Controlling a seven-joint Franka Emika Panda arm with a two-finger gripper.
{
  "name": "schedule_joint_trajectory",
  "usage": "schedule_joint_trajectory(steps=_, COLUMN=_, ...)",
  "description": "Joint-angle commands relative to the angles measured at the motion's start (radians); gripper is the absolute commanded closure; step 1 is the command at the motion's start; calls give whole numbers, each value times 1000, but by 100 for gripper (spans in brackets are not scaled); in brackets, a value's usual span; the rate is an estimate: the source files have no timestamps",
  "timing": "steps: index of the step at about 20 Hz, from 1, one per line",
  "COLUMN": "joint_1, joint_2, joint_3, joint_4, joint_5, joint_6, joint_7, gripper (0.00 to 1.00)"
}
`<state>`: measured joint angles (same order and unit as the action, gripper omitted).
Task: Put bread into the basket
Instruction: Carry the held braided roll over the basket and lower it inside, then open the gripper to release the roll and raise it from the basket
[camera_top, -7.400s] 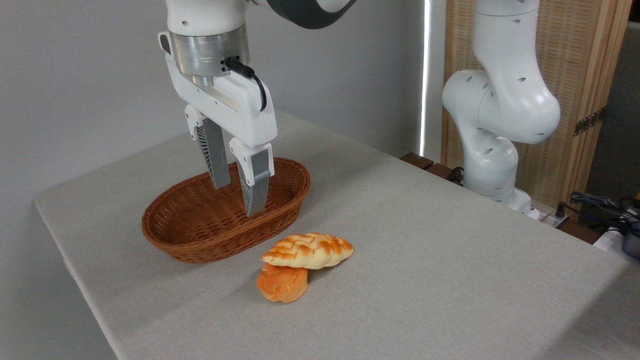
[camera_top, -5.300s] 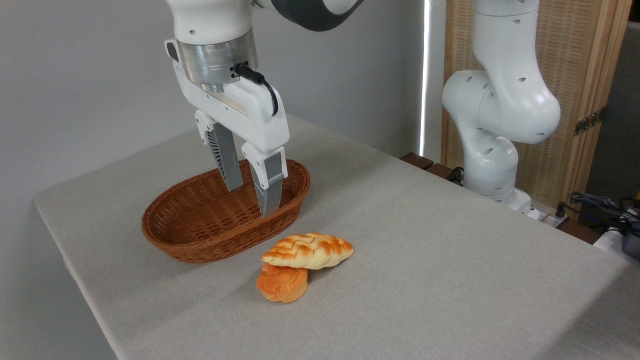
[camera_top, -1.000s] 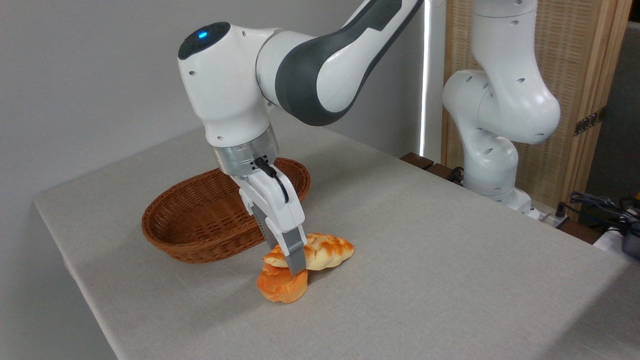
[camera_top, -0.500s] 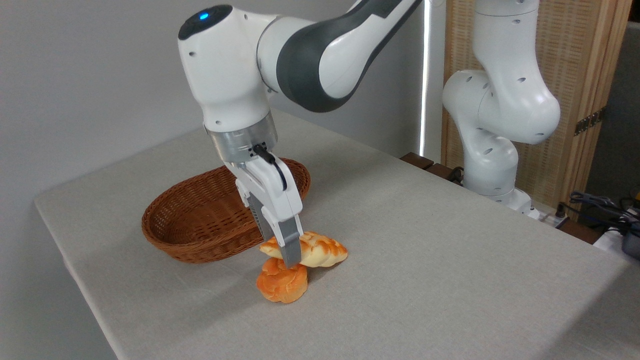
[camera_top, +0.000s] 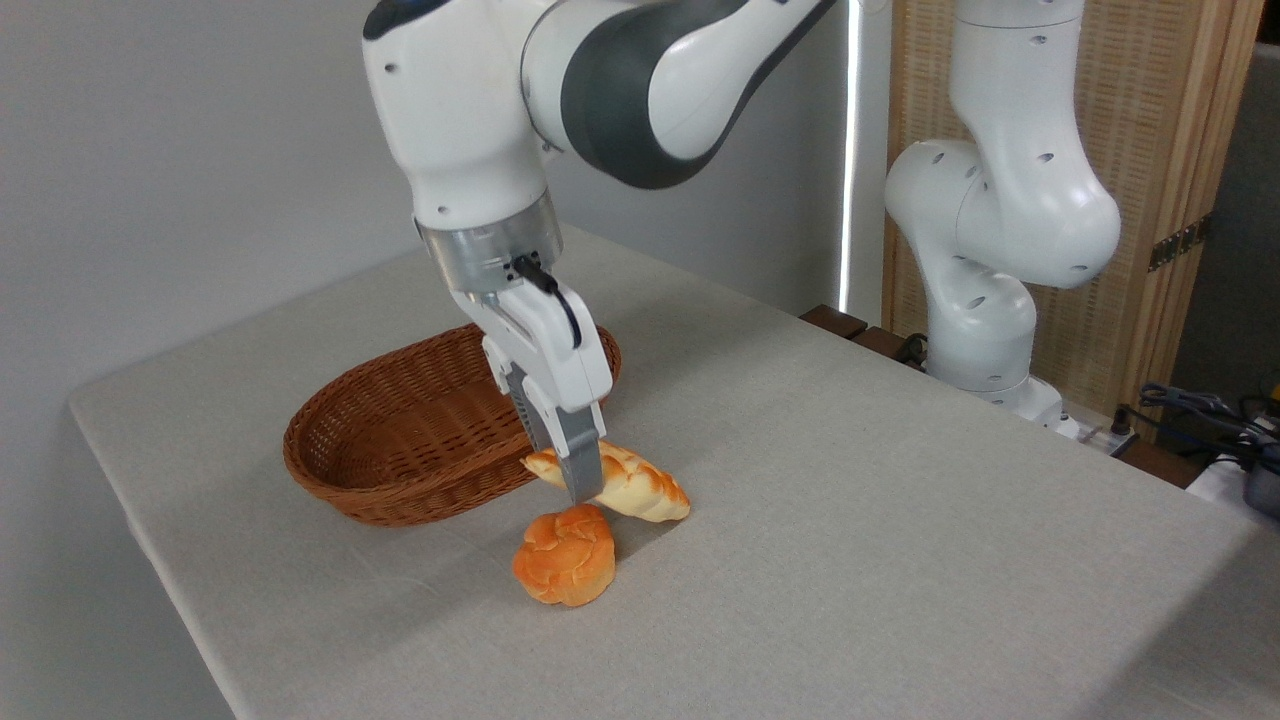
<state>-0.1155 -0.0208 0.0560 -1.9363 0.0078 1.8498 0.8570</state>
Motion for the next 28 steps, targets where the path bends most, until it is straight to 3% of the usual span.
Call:
schedule_joint_trajectory(steps=1, joint_1=-4, joint_2=-44, joint_3=-2, joint_4=28, joint_5=-61, joint_6=-38, joint_7=13, gripper=61)
schedule_joint_trajectory(steps=6, joint_1=-4, joint_2=-51, joint_3=-30, joint_4=117, joint_5=-135, joint_6=-133, joint_7=13, gripper=61)
schedule_joint_trajectory(steps=9, joint_1=-4, joint_2=-50, joint_3=-47, joint_4=148, joint_5=-161, joint_6=-142, joint_7=11, gripper=60)
schedule_joint_trajectory(steps=13, joint_1=-4, joint_2=-44, joint_3=-108, joint_4=186, joint_5=-233, joint_6=-141, joint_7=-4, gripper=58)
schedule_joint_trajectory(steps=14, joint_1=-4, joint_2=-41, joint_3=-119, joint_4=186, joint_5=-245, joint_6=-133, joint_7=-7, gripper=55)
schedule_joint_trajectory(steps=15, joint_1=-4, joint_2=-24, joint_3=-133, joint_4=186, joint_5=-279, joint_6=-123, joint_7=-10, gripper=42)
schedule_joint_trajectory(steps=16, joint_1=-4, joint_2=-16, joint_3=-137, joint_4=186, joint_5=-281, joint_6=-118, joint_7=-10, gripper=30)
schedule_joint_trajectory(steps=17, joint_1=-4, joint_2=-5, joint_3=-159, joint_4=186, joint_5=-282, joint_6=-107, joint_7=-12, gripper=10)
schedule_joint_trajectory(steps=18, joint_1=-4, joint_2=-2, joint_3=-172, joint_4=186, joint_5=-282, joint_6=-101, joint_7=-12, gripper=3)
schedule_joint_trajectory(steps=28, joint_1=-4, joint_2=88, joint_3=-203, joint_4=184, joint_5=-269, joint_6=-21, joint_7=-24, gripper=0)
